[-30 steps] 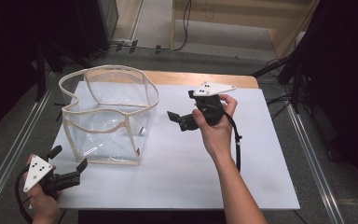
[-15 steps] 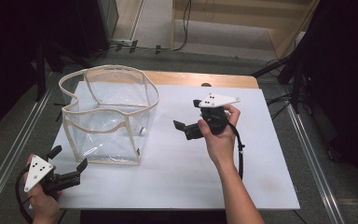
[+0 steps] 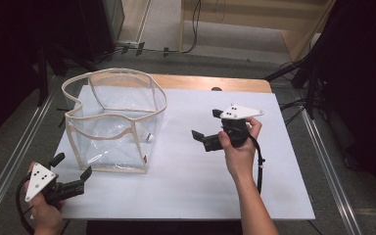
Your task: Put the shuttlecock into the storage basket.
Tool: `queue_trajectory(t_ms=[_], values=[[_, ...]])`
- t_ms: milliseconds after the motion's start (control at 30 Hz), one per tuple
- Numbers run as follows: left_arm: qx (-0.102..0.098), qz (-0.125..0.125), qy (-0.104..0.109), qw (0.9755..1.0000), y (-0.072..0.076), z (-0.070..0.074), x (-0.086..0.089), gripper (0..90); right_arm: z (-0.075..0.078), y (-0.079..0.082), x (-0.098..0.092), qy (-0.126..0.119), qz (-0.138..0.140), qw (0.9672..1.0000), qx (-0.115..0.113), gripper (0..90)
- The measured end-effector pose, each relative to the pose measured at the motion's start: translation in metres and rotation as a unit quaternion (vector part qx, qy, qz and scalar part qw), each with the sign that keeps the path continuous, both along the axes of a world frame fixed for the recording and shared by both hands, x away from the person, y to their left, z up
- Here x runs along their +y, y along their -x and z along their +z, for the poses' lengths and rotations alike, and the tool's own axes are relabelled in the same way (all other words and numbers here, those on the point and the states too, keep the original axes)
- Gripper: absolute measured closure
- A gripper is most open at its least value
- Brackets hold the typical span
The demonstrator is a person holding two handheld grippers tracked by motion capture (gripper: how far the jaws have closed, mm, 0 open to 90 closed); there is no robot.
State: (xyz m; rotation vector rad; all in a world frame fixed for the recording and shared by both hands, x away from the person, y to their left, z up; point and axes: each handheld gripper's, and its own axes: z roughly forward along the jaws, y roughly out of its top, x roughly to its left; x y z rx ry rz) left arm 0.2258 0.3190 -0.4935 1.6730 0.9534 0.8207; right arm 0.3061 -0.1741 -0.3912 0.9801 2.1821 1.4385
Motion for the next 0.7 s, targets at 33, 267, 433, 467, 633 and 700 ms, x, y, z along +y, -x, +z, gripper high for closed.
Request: queue_trajectory(t_ms=[33,267,433,467,633,700], values=[[0.0,0.0,0.0,1.0,0.0,0.0,0.0,3.2,-0.001,0.001,-0.001,0.0,-0.001,1.0,-0.001,0.0],[0.0,0.001,-0.003,1.0,0.0,0.0,0.0,3.2,-0.013,0.006,-0.01,-0.008,-0.005,0.9999,0.004,0.0],[0.0,0.001,-0.004,1.0,0.001,0.0,0.0,3.2,-0.02,0.011,-0.017,-0.008,-0.011,0.9999,0.005,0.0],[0.0,0.001,-0.004,1.0,0.001,0.0,0.0,3.2,-0.021,0.012,-0.019,-0.01,-0.012,0.9999,0.006,0.0],[0.0,0.002,-0.004,1.0,0.001,0.0,0.0,3.2,-0.026,0.016,-0.025,-0.011,-0.019,0.9997,0.007,0.0],[-0.001,0.002,-0.004,1.0,0.001,0.0,0.0,3.2,-0.028,0.018,-0.027,-0.012,-0.019,0.9997,0.007,0.0]])
